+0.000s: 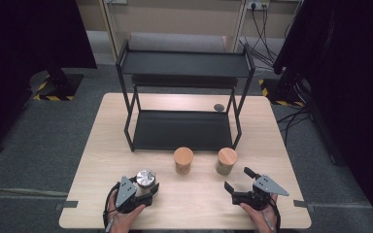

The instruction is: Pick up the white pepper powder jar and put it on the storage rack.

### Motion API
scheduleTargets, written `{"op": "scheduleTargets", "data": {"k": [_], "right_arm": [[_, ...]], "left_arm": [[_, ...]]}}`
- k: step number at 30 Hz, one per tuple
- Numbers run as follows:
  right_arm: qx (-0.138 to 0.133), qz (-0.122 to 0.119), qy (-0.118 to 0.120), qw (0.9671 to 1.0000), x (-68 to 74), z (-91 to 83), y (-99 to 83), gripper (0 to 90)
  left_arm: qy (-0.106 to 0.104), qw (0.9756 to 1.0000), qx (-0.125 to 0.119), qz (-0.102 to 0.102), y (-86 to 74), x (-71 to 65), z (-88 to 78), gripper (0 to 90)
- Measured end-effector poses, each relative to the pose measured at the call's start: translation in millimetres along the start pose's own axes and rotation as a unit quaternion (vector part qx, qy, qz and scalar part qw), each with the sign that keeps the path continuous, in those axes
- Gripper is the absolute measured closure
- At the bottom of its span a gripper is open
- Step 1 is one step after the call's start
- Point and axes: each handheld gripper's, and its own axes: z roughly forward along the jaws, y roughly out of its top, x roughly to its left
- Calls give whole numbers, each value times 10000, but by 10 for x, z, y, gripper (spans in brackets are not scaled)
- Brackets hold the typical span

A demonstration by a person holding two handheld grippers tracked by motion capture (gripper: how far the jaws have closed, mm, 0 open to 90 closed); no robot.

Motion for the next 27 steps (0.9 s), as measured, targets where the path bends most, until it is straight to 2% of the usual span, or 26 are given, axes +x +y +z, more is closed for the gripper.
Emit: {"op": "scheduleTargets", "data": {"k": [10,18,27], "right_arm": [[4,12,-9,10000,0,4,-1,6],[17,35,-22,10000,-4,11,-1,7],[12,45,-19,10000,-7,9,-2,7]], "left_arm": [[-48,10000,-5,69,64,-29,-1,308],[-85,10000,49,2,114,-30,34,308],[-77,9999,50,44,243,-26,89,308]]}}
